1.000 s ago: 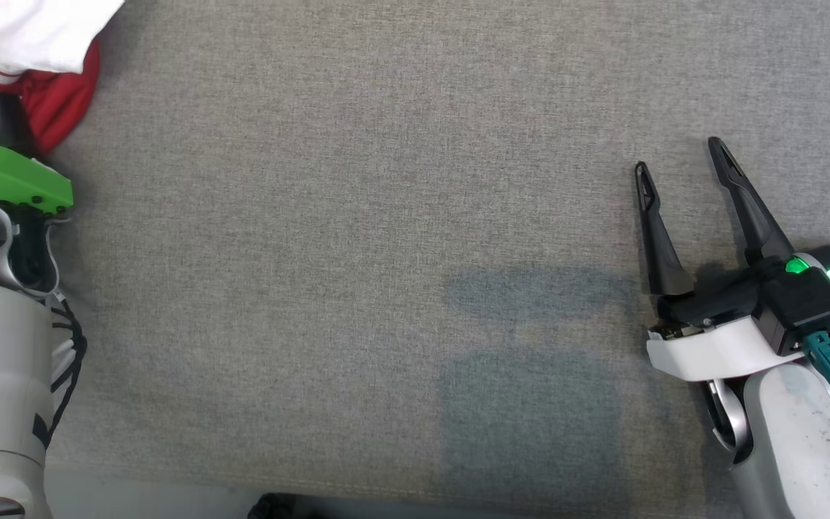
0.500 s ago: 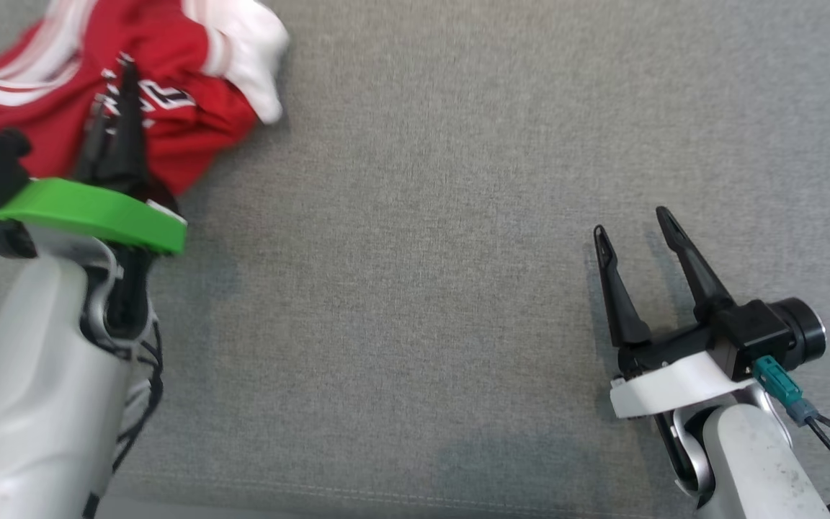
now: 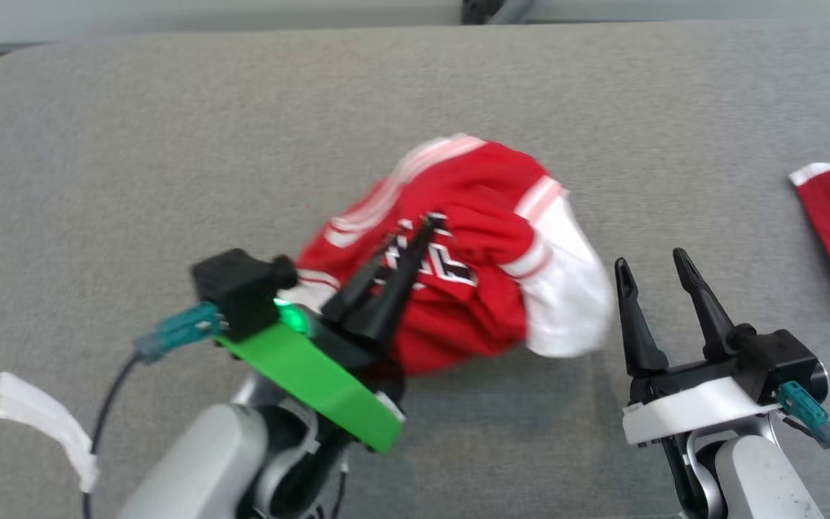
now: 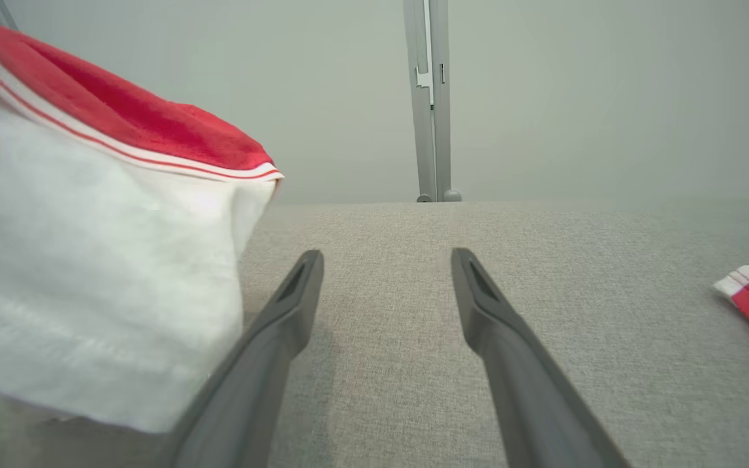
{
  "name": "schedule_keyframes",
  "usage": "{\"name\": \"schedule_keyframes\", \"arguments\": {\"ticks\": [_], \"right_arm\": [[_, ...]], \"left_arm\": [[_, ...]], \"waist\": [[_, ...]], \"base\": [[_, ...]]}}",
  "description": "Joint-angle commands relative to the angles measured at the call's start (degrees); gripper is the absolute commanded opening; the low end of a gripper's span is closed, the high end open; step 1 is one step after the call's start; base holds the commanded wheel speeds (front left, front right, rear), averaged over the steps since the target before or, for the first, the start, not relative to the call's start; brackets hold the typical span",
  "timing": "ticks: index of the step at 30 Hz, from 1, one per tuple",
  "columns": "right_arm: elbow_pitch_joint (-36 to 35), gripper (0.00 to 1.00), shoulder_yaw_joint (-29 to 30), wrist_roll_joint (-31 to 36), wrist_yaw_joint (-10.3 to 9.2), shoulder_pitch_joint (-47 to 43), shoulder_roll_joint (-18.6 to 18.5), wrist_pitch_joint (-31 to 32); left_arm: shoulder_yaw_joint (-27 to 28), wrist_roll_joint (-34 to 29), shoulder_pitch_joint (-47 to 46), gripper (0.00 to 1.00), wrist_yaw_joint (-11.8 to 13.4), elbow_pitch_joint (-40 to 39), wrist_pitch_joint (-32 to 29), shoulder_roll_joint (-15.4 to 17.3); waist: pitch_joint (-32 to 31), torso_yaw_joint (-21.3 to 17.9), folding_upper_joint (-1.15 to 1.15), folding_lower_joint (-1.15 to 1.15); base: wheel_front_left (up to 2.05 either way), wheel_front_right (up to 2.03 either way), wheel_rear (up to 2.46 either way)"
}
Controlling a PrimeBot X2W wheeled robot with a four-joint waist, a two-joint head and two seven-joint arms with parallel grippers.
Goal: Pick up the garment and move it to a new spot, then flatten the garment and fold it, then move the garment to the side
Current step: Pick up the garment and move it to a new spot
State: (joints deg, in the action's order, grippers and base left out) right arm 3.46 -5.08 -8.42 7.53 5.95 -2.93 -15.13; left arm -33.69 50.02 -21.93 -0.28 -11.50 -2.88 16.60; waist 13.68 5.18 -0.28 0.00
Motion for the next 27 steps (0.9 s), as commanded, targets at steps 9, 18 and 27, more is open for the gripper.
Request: {"name": "schedule_keyframes", "arguments": {"ticks": [9,18,27], "right_arm": [[-0.28,1.0,0.04,-2.83,-0.09,0.19,0.0,-0.02],[-0.57,1.0,-0.05,-4.34,-0.08,-0.25,0.01,-0.02],[-0.97,1.0,1.38,-3.71,-0.08,-1.24,-0.01,-0.02]], "left_arm": [[-6.73,-4.21,-1.67,0.0,1.57,8.97,-2.49,-3.48],[-9.46,-11.38,-7.45,0.0,-4.05,37.85,7.46,-3.83],[-9.71,-14.9,-10.94,1.0,-4.81,48.4,17.25,-6.62]], "waist": [[-2.18,-15.87,0.28,0.0],[-0.9,-20.42,0.28,0.0],[-1.66,-18.01,0.28,0.0]], "base": [[0.0,0.0,0.0],[0.0,0.0,0.0],[0.0,0.0,0.0]]}}
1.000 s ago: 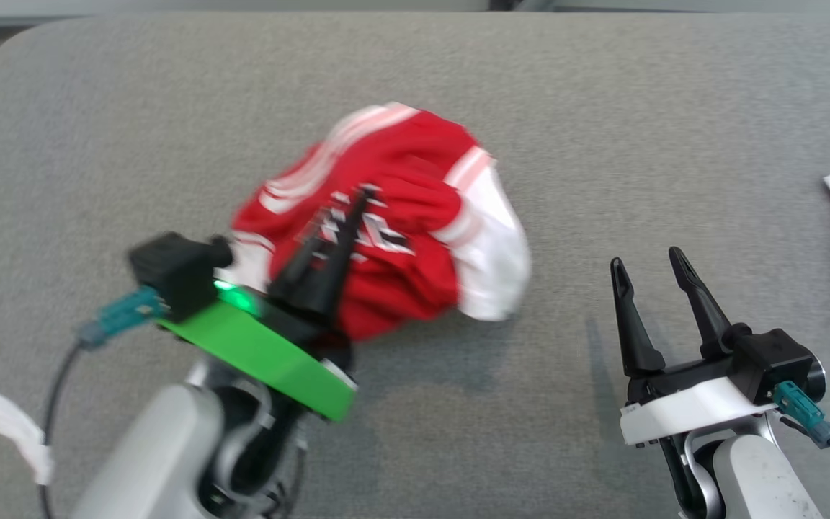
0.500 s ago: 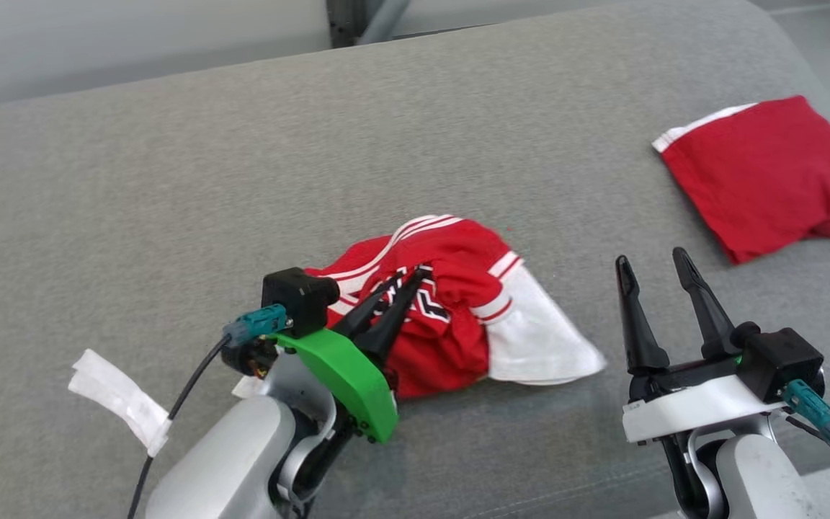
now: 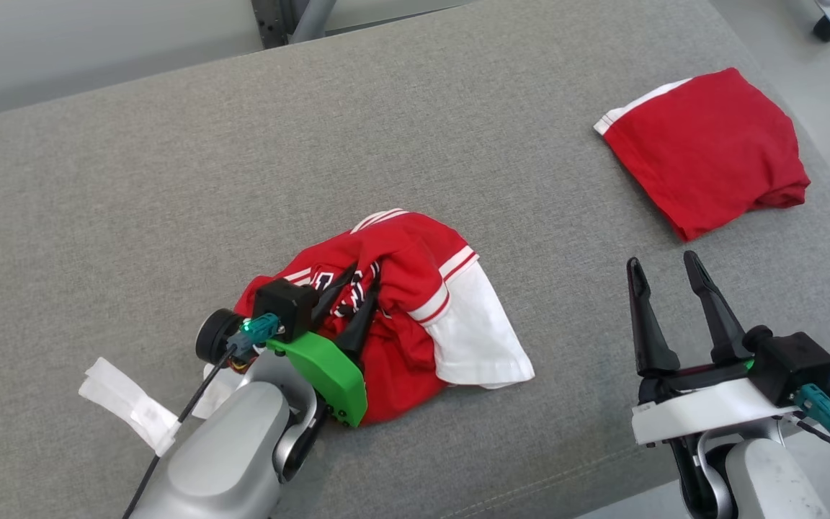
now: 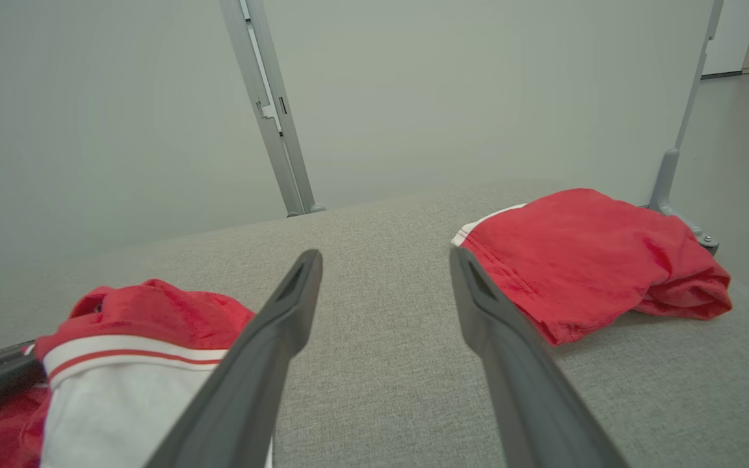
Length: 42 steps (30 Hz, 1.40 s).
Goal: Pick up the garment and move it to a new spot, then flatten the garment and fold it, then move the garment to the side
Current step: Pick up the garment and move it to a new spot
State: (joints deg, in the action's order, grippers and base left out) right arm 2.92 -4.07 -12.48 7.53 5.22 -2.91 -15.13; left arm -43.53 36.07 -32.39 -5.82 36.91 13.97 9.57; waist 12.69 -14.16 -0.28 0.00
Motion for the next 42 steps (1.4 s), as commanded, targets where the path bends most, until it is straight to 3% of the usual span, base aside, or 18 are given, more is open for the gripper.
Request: {"name": "schedule_keyframes", "arguments": {"ticks": [1,6,9,10,15,18,21,29,42], "right_arm": [[-0.63,1.0,0.8,0.45,-0.08,-0.68,-0.04,-0.02],[-1.09,1.0,3.18,1.32,-0.08,-1.58,-0.02,-0.02],[-1.47,1.0,4.47,2.02,-0.09,-2.0,-0.06,-0.02],[-1.56,1.0,5.52,2.33,-0.08,-2.41,-0.06,-0.02],[-1.68,1.0,7.83,3.13,-0.08,-3.25,-0.06,-0.02],[-1.27,1.0,8.91,3.8,-0.08,-3.93,-0.05,-0.02],[0.29,1.0,9.59,5.2,-0.08,-4.78,-0.05,-0.02],[4.94,1.0,7.75,7.89,-0.08,-7.18,-0.03,-0.02],[6.97,1.0,3.61,5.85,-0.09,-7.91,-0.06,-0.02]], "left_arm": [[0.79,-1.28,-0.15,1.0,1.75,-0.54,0.81,0.42],[3.22,-2.72,3.27,1.0,5.36,-5.63,1.24,1.57],[4.67,-4.77,6.58,1.0,8.78,-11.72,1.22,4.61],[6.4,-6.37,10.18,1.0,11.25,-16.48,1.18,6.7],[12.22,-10.32,19.95,1.0,16.34,-27.34,1.2,10.43],[16.75,-12.02,26.59,1.0,18.07,-31.66,1.14,9.69],[21.57,-13.3,32.04,1.0,17.15,-33.97,1.14,7.97],[33.56,-17.63,41.52,1.0,10.72,-33.15,1.14,2.73],[44.7,-24.47,40.82,1.0,2.8,-30.81,1.15,-3.48]], "waist": [[-1.0,1.94,0.28,0.0],[-2.68,4.74,0.28,0.0],[-4.06,6.63,0.28,0.0],[-4.93,7.76,0.28,0.0],[-6.79,10.67,0.28,0.0],[-7.75,12.15,0.28,0.0],[-8.89,13.5,0.28,0.0],[-11.59,15.88,0.28,0.0],[-12.21,16.27,0.28,0.0]], "base": [[0.0,0.0,0.0],[0.0,0.0,0.0],[0.0,0.0,0.0],[0.0,0.0,0.0],[0.0,0.0,0.0],[0.0,0.0,0.0],[0.0,0.0,0.0],[0.0,0.0,0.0],[0.0,0.0,0.0]]}}
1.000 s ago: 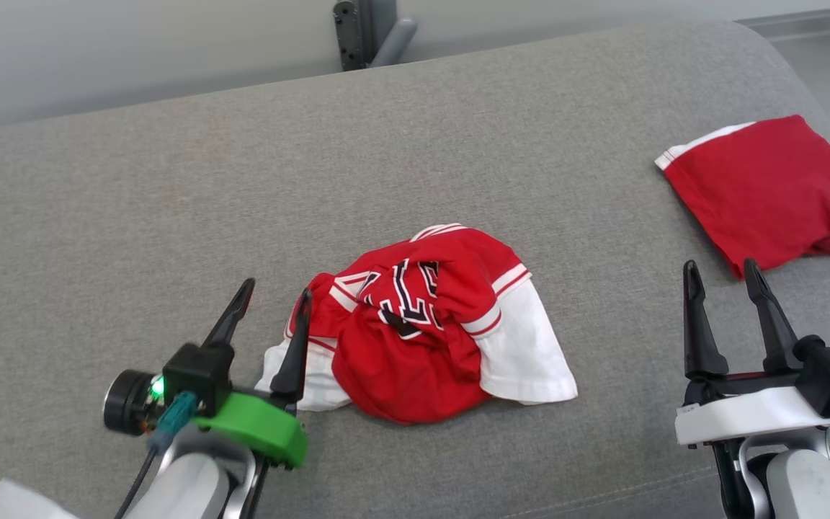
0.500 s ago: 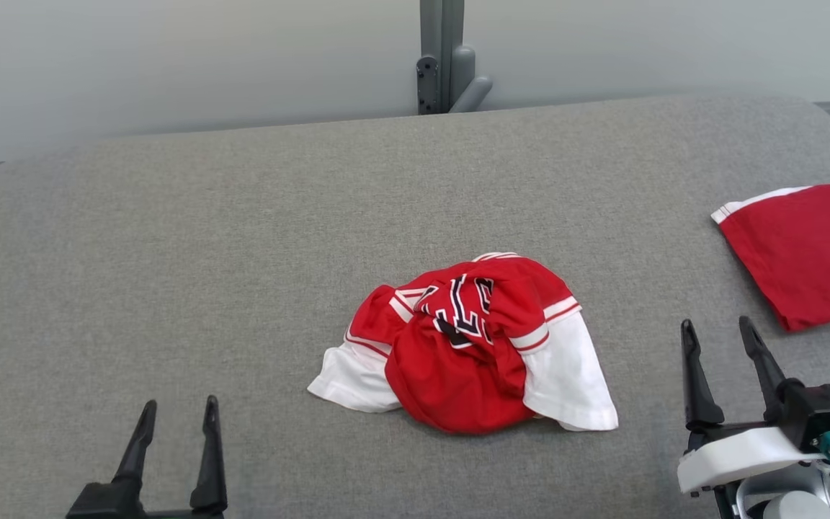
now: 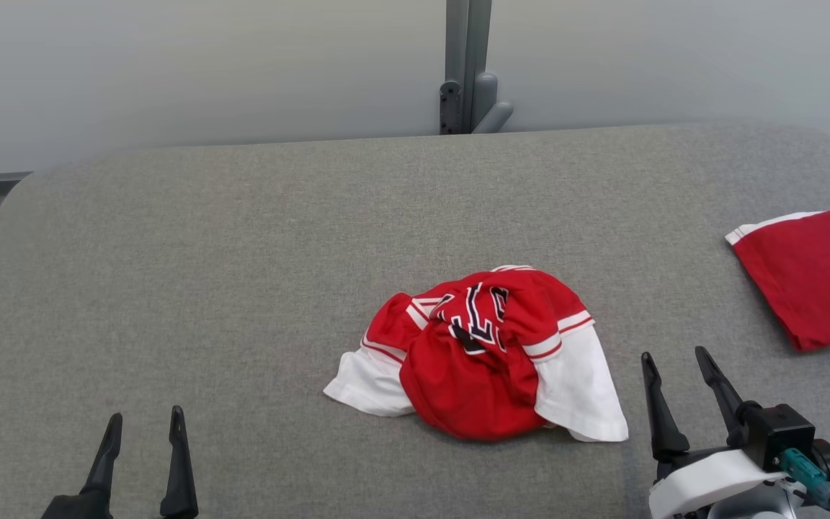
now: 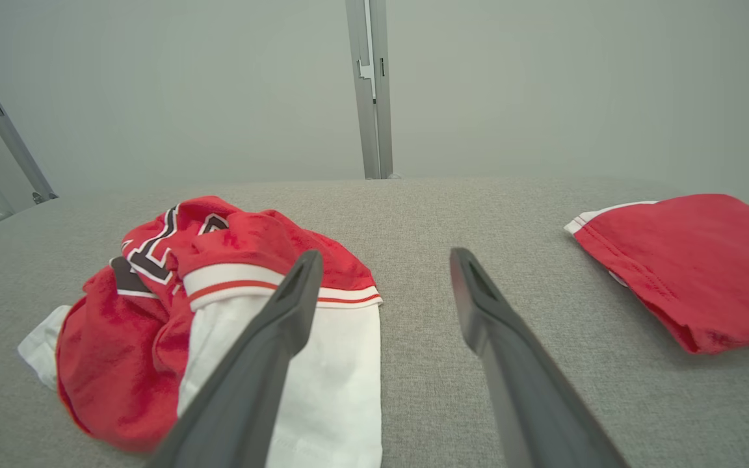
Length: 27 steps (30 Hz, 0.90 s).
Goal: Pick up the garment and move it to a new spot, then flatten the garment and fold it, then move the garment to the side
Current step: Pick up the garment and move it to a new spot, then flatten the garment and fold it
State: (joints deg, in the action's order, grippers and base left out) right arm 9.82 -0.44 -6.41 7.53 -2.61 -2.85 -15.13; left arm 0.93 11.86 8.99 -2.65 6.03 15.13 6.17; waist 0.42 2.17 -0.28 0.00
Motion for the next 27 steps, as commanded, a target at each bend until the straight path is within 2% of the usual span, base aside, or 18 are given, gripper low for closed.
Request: {"name": "schedule_keyframes", "arguments": {"ticks": [1,10,13,16,21,24,25,27], "right_arm": [[0.1,1.0,-0.08,-0.29,-0.08,0.09,-0.12,-0.02],[-0.06,1.0,-0.26,-0.44,-0.08,0.85,-0.12,-0.02],[-0.21,1.0,-0.2,-0.18,-0.09,1.44,-0.12,-0.02],[-0.45,1.0,-0.28,0.07,-0.09,2.18,-0.13,-0.02],[-0.73,1.0,-0.51,0.01,-0.09,3.2,-0.13,-0.02],[-0.92,1.0,-0.71,-0.36,-0.08,3.41,-0.1,-0.02],[-0.97,1.0,-0.9,-0.46,-0.09,3.75,-0.11,-0.02],[-1.07,1.0,-0.87,-0.56,-0.09,4.06,-0.12,-0.02]], "left_arm": [[0.65,-0.48,-0.52,1.0,-0.65,0.28,-0.02,-0.38],[2.22,-1.77,-1.61,1.0,-2.84,1.03,-0.02,-1.93],[1.18,-1.38,-2.96,1.0,-3.55,0.7,-0.01,-2.46],[-1.58,-0.63,-5.1,1.0,-4.27,0.78,-0.01,-2.74],[-9.45,1.36,-9.78,1.0,-4.84,4.98,-0.12,-2.84],[-13.53,2.41,-12.89,1.0,-4.82,9.36,-1.81,-2.06],[-15.17,3.5,-14.68,1.0,-4.79,12.97,-3.41,-1.21],[-15.82,4.14,-16.41,1.0,-4.8,17.06,-5.25,-0.37]], "waist": [[0.07,-0.14,0.28,0.0],[1.06,-0.66,0.28,0.0],[1.66,-1.32,0.28,0.0],[2.45,-2.47,0.28,0.0],[4.02,-5.19,0.28,0.0],[5.1,-6.99,0.28,0.0],[5.79,-8.31,0.28,0.0],[6.47,-9.64,0.28,0.0]], "base": [[0.0,0.0,0.0],[0.0,0.0,0.0],[0.0,0.0,0.0],[0.0,0.0,0.0],[0.0,0.0,0.0],[0.0,0.0,0.0],[0.0,0.0,0.0],[0.0,0.0,0.0]]}}
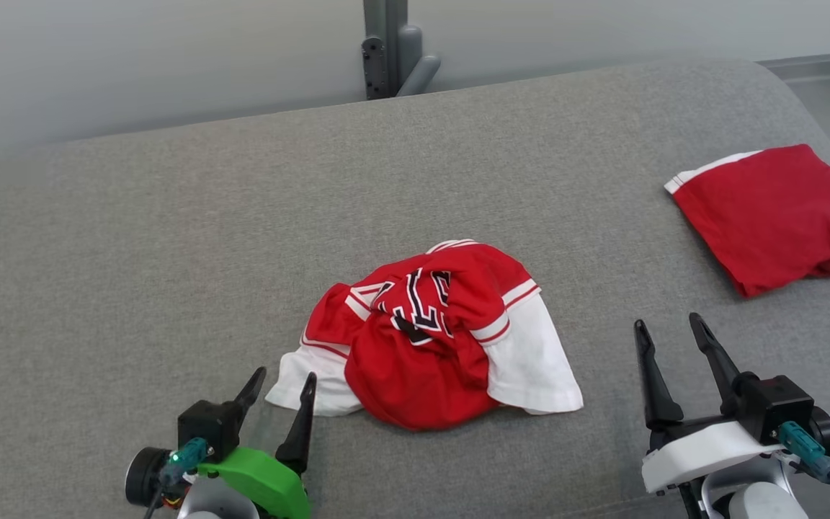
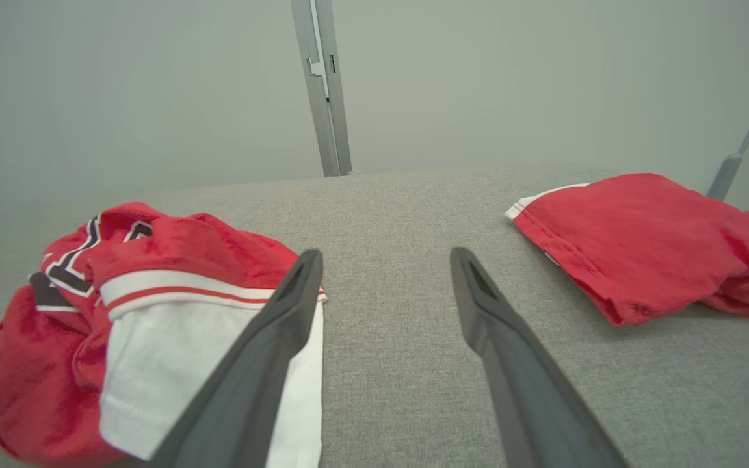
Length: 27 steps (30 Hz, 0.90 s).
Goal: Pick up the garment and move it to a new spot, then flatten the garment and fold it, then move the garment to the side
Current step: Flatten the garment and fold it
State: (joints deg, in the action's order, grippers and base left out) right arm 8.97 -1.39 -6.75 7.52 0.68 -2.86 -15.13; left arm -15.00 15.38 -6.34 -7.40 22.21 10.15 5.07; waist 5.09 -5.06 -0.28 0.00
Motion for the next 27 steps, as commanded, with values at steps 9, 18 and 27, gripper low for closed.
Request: {"name": "schedule_keyframes", "arguments": {"ticks": [9,18,27], "right_arm": [[-0.63,1.0,0.49,-0.99,-0.07,1.58,-0.07,-0.02],[-0.44,1.0,0.93,-2.28,-0.07,1.74,-0.07,-0.02],[0.39,1.0,0.13,-2.94,-0.07,2.16,-0.09,-0.02]], "left_arm": [[2.67,4.28,-5.98,1.0,0.1,13.62,-2.27,2.49],[-1.47,19.18,-9.33,0.0,-0.1,9.77,-7.4,5.21],[3.07,23.45,-17.12,0.0,1.35,-1.4,-10.07,11.48]], "waist": [[4.84,-6.49,0.28,0.0],[5.98,-6.03,0.28,0.0],[4.7,-3.66,0.28,0.0]], "base": [[0.0,0.0,0.0],[0.0,0.0,0.0],[0.0,0.0,0.0]]}}
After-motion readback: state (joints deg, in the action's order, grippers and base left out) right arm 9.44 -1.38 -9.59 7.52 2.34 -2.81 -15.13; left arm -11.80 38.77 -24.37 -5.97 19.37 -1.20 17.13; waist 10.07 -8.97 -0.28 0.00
